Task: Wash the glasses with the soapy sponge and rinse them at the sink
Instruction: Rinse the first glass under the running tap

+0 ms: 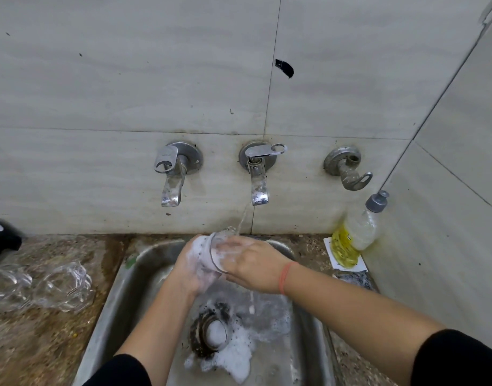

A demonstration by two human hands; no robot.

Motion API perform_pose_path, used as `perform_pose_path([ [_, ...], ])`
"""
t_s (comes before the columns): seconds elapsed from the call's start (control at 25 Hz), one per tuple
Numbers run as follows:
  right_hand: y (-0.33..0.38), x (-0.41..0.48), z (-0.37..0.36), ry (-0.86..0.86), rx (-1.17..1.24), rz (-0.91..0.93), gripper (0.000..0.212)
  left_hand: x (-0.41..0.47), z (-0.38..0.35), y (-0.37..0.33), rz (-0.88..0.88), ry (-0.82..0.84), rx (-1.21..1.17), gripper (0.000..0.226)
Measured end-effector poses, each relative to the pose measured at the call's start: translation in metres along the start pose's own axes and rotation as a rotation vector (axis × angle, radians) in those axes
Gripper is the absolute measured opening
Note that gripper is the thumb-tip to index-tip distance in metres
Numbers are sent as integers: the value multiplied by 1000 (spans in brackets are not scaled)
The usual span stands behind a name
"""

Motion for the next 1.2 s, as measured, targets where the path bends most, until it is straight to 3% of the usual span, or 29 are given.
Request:
perform_pose_path([
  [0.04, 0, 6, -4, 38, 119, -133, 30, 3, 2, 1, 18, 14, -114, 24],
  [0.16, -10, 13, -11, 35, 631, -633, 35, 6, 3, 9, 74, -21, -356, 45],
  [0.2, -9, 13, -8, 30, 682, -637, 34, 5, 5, 11, 57, -38, -350, 39],
  [0.36, 9, 1, -8, 43, 34, 15, 31, 9, 12, 18, 129, -122, 19, 26],
  [0.44, 8, -5, -8, -20, -33, 195, 30, 12, 11, 12, 147, -52, 127, 19],
  [0.48, 9, -5, -4, -65, 1, 194, 22, 11, 6, 10, 136, 2, 96, 16],
  [0.56, 7, 6, 13, -98, 119, -40, 13, 5, -2, 9, 60, 38, 29, 21],
  [0.68, 1, 15, 3, -35, 516, -627, 31, -14, -12, 9, -35, 35, -193, 47],
  [0.72, 2, 14, 0, -35, 580, -695, 36, -14, -12, 11, -48, 19, -189, 49],
  [0.76, 5, 12, 0, -27, 554, -637, 39, -9, -5, 12, -44, -14, -144, 45],
  [0.88, 14, -3, -1, 15, 128, -85, 38, 3, 18, 18, 112, -102, 90, 28],
  [0.96, 8, -15, -8, -32, -20, 79, 34, 5, 26, 24, 171, -111, 162, 26],
  [1.04, 9, -10, -13, -26, 69, -94, 36, 1, 25, 23, 154, -133, 88, 33],
  [1.16, 16, 3, -23, -27, 721, -725, 37, -7, 15, 29, 151, -84, -196, 50],
  [1.2, 19, 3, -27, -10, 847, -832, 35, -8, 9, 32, 158, -69, -253, 50],
])
Point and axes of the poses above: each hand's wrist, its own x-axis towards the middle knuckle, its own z-axis out of the back of the hand, y = z × x, the point moved 7 cm from there along x, towards the middle knuckle, and after that the axes turned 7 degrees about -y, right-handed, at the moved point
